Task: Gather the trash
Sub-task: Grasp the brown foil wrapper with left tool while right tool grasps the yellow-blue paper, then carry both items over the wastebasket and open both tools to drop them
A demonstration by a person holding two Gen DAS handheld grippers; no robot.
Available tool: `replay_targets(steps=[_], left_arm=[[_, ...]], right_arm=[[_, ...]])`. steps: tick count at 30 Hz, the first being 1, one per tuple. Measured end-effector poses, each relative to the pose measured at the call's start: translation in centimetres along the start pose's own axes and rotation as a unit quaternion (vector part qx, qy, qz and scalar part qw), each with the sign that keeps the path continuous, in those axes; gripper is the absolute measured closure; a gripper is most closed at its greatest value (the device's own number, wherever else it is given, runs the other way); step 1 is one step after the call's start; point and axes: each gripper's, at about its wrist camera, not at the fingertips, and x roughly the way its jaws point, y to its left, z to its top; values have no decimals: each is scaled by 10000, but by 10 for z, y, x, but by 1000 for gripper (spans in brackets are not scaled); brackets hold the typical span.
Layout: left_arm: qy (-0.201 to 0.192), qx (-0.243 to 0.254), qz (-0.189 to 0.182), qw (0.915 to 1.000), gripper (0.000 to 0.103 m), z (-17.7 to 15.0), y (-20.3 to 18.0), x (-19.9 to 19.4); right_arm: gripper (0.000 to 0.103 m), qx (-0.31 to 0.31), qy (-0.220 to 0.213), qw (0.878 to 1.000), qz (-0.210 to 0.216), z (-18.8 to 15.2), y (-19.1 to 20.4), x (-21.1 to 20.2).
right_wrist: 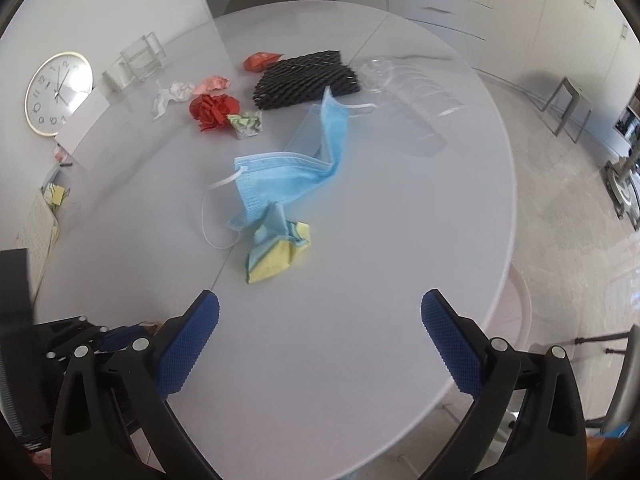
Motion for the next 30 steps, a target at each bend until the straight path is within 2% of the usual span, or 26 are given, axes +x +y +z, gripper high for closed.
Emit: replay_targets(steps=[3, 7, 10, 12, 13, 14, 15, 20, 23, 26, 30], left_arm=[[-100, -173, -26, 9998, 71, 1, 13, -18], [-196, -341, 5, 9992, 71, -2, 29, -37], [-281, -437, 57, 9986, 71, -6, 40, -48], [-335, -454, 121, 9983, 71, -4, 46, -53], [-351, -465, 157, 9982, 71, -4, 48, -55], [-365, -481, 177, 9980, 71, -5, 50, -56], [-379, -505, 191, 9978, 71, -4, 53, -56], [-435, -489, 235, 9976, 71, -2, 47, -61], [-464, -393, 144, 9980, 71, 6, 34, -63], [-497, -245, -37, 9985, 71, 17, 8, -66], [-595, 106, -337, 9976, 71, 41, -47, -66]], right_arm=[[3, -174, 39, 9998, 49, 7, 9, 20], [12, -255, 145, 9995, 86, 14, 17, 47], [23, -273, 216, 9994, 23, 16, 23, 62], [37, -284, 201, 9994, -19, 15, 25, 65], [39, -309, 162, 9994, -15, 15, 26, 65], [49, -321, 153, 9994, 6, 15, 27, 64], [51, -328, 145, 9993, 46, 15, 28, 63], [53, -309, 83, 9994, 114, 8, 22, 47], [53, -107, 23, 9997, 209, -2, 6, 23], [53, 161, -104, 9996, 192, -15, -24, -14], [53, 390, -233, 9990, -59, -28, -73, -58]])
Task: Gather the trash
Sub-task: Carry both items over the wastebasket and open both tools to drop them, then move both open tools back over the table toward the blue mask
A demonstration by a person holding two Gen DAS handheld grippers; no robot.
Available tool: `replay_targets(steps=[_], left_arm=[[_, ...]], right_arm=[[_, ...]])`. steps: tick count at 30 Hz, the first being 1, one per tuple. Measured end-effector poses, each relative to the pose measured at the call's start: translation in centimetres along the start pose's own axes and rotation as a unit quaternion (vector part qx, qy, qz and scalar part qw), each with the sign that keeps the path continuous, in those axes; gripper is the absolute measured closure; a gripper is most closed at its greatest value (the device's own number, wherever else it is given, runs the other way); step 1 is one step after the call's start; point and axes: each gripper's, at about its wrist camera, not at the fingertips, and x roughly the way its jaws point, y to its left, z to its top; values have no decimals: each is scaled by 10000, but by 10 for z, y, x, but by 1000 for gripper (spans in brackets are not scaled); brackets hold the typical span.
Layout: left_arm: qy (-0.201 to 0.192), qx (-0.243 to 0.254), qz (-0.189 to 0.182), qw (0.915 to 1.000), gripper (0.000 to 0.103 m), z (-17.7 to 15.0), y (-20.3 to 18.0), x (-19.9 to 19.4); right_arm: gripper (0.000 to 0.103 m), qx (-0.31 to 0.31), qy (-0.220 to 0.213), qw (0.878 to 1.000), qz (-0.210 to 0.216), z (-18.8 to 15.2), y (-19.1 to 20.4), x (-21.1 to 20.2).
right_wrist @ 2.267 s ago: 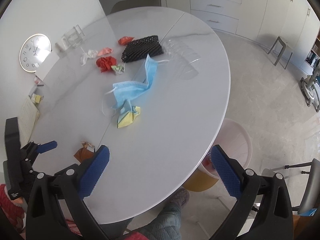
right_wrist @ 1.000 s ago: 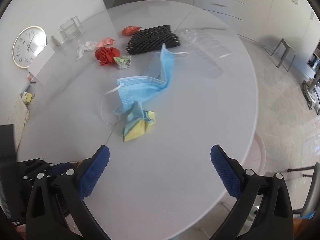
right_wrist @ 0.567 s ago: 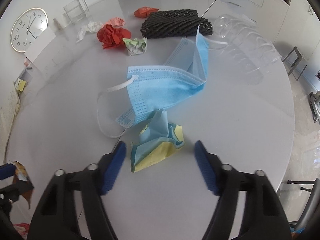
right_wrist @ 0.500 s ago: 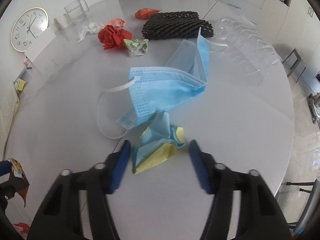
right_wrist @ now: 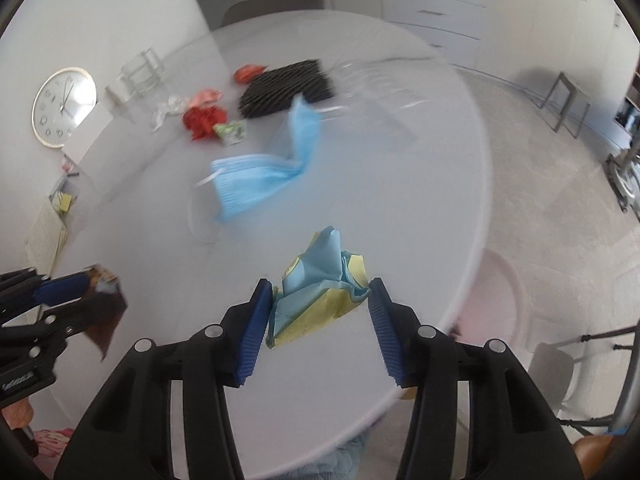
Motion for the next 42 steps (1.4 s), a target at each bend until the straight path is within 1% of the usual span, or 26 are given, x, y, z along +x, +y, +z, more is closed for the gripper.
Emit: replay_targets(steps=[4, 6, 9, 12, 15, 17, 18, 19, 22, 24, 27, 28, 31, 33, 35, 37, 39, 41, 42], left_arm=[[5, 332, -359, 9988, 71, 24, -63, 14], [80, 500, -546, 9972, 71, 36, -98, 26], [200, 741, -729, 9944, 71, 52, -141, 44], [254, 929, -760, 9925, 71, 70, -181, 64], [456, 937, -836, 9910, 70, 88, -209, 91], [562, 934, -839, 9905, 68, 97, -225, 107], [636, 894, -828, 9905, 64, 101, -232, 117], [690, 866, -829, 9904, 56, 103, -235, 123], [781, 772, -670, 9917, 40, 109, -244, 139], [765, 740, -622, 9924, 33, 112, -246, 141], [698, 692, -554, 9936, 31, 116, -243, 136], [671, 666, -511, 9942, 22, 116, -239, 132], [457, 497, -350, 9971, 20, 116, -224, 117], [425, 373, -282, 9980, 14, 116, -210, 107], [293, 274, -198, 9990, 14, 116, -199, 96], [190, 209, -59, 9996, 12, 116, -184, 86], [138, 117, 35, 9998, 12, 113, -170, 76], [138, 10, 117, 9998, 12, 109, -153, 69], [127, -62, 146, 9998, 12, 106, -143, 64]], right_arm=[[52, 121, -115, 9992, -370, -6, -56, -32], [52, 257, -119, 9985, -467, -7, -81, -39], [52, 453, -144, 9971, -600, -9, -123, -47], [52, 545, -150, 9958, -723, -8, -159, -49], [52, 602, -130, 9954, -737, -3, -183, -46], [51, 636, -116, 9953, -722, -1, -196, -44], [51, 654, -102, 9953, -706, 1, -204, -42], [51, 667, -80, 9954, -690, 3, -211, -40], [51, 679, -46, 9957, -634, 6, -223, -34], [51, 687, -38, 9960, -565, 8, -228, -31], [51, 682, -24, 9966, -468, 10, -229, -27], [51, 668, -23, 9968, -436, 11, -228, -26], [50, 628, -9, 9973, -376, 12, -225, -22], [50, 595, -1, 9978, -297, 14, -220, -18], [49, 583, 19, 9980, -239, 15, -217, -15], [42, 559, 56, 9982, -215, 15, -211, -9], [15, 552, 83, 9981, -261, 14, -205, -5], [8, 613, 59, 9972, -423, 13, -197, -3], [7, 651, 50, 9971, -403, 13, -195, -4]])
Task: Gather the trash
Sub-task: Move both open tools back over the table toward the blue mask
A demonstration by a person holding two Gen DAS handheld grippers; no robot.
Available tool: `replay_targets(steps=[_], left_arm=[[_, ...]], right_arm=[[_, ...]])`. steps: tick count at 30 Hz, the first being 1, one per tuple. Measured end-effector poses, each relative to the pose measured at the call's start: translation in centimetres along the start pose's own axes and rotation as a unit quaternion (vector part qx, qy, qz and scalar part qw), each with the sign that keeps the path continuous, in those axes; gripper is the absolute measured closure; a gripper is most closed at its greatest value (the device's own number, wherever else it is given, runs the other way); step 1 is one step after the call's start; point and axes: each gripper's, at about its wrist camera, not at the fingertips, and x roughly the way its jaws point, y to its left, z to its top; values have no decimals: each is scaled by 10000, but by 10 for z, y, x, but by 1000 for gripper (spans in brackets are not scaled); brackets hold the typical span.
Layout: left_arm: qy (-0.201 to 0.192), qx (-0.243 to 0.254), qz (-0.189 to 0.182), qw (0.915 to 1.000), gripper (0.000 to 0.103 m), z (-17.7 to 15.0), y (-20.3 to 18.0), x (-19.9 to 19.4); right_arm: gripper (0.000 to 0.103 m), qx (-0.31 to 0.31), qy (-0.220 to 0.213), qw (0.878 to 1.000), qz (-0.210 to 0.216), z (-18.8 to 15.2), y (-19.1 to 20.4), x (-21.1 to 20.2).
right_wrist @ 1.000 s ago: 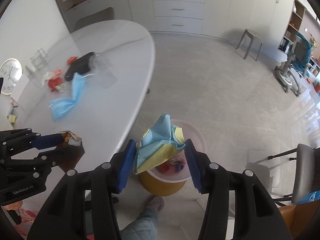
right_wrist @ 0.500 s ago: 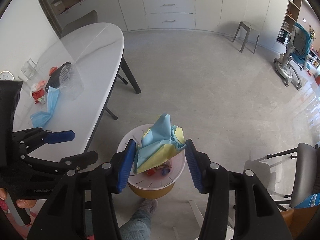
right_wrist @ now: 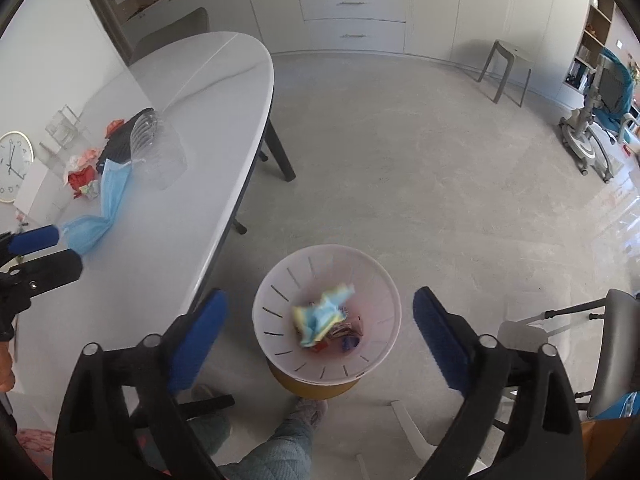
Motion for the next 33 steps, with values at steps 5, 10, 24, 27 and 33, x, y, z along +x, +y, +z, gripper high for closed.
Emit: replay_targets(steps=[5, 10, 24, 27, 33], left_arm=[[-168, -429, 127, 9989, 12, -14, 51, -27], [-384, -670, 329, 9965, 12, -30, 101, -52], [-523, -557, 207, 9969, 12, -38, 149, -63], [-429, -321, 256, 9982, 12, -31, 145, -47], [-181, -208, 146, 9995, 12, -11, 142, -5]], right_arm=[[2, 208, -150, 9996, 101, 3, 22, -15], [2, 355, -468, 9980, 231, 9, 53, -38], [2, 38, -557, 9974, 448, 31, 126, -47], [2, -181, -441, 9977, 479, 41, 136, -36], [2, -775, -191, 9957, 474, 69, 156, 3]])
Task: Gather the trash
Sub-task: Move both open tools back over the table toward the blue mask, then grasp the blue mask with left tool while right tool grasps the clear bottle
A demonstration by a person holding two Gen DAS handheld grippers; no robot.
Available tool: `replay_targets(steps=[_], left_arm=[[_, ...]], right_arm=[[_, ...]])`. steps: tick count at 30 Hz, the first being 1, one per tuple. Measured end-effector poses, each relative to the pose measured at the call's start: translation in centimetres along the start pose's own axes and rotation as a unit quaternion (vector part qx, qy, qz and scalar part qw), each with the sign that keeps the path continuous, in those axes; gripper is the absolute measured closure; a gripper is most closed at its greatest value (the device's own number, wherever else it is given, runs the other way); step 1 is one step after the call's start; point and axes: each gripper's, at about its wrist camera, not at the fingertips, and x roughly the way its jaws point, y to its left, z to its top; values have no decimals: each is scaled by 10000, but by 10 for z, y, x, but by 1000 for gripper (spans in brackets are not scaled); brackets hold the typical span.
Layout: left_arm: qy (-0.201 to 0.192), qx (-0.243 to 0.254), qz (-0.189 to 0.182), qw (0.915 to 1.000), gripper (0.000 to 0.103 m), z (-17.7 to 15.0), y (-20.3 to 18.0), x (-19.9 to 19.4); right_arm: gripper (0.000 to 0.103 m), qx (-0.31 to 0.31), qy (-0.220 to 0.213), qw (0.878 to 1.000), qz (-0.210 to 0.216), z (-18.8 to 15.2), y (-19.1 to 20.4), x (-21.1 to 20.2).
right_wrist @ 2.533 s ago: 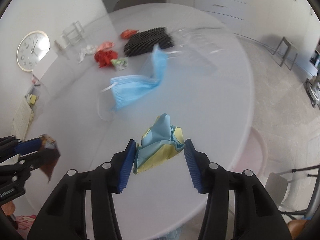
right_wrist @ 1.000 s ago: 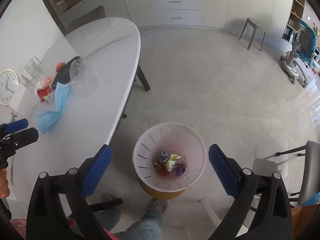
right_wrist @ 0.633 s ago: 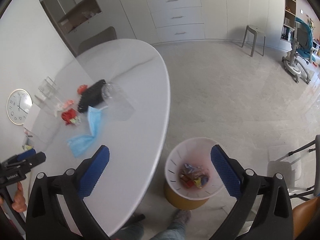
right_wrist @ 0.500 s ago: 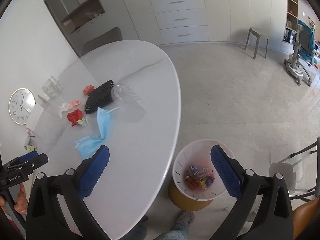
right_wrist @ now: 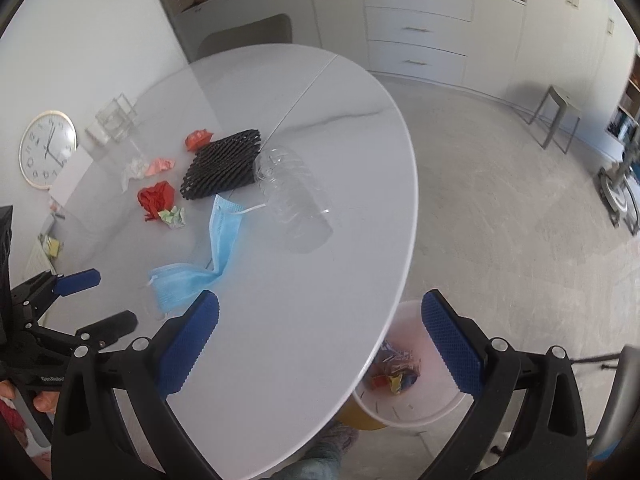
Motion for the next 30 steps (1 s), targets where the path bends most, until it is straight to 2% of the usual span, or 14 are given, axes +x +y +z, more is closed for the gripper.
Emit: replay_targets(steps=[9, 11, 14, 17, 19, 20, 22, 24, 25, 26, 28, 30], left_arm=[[587, 199, 143, 9980, 12, 30, 0, 74], [636, 249, 230, 9974, 12, 34, 1, 85], [720, 285, 315, 9965, 19, 40, 2, 99], [705, 153, 376, 9967, 19, 43, 4, 106], [644, 60, 358, 9973, 28, 45, 5, 107], [670, 39, 325, 9972, 40, 46, 6, 108], [721, -25, 278, 9970, 45, 47, 7, 110], [676, -24, 317, 9972, 55, 47, 8, 109], [667, -8, 323, 9973, 64, 47, 8, 108], [662, 0, 321, 9973, 68, 47, 9, 107], [663, -29, 334, 9972, 76, 48, 13, 106], [685, -111, 279, 9972, 80, 48, 19, 104]], right_arm=[[2, -974, 360, 9946, -24, 50, 12, 85], [2, -1162, 415, 9924, -18, 58, 15, 103], [2, -1337, 524, 9896, 4, 68, 18, 127], [2, -1470, 588, 9874, 6, 75, 20, 143], [3, -1574, 589, 9858, 63, 78, 23, 147], [3, -1633, 593, 9847, 102, 79, 25, 148], [5, -1758, 623, 9823, 143, 80, 29, 152], [26, -1836, 695, 9803, 212, 80, 31, 155], [32, -1828, 797, 9794, 307, 80, 33, 158], [36, -1789, 885, 9791, 397, 79, 32, 160], [37, -1707, 892, 9802, 459, 78, 31, 158], [37, -1615, 912, 9814, 498, 76, 30, 156]])
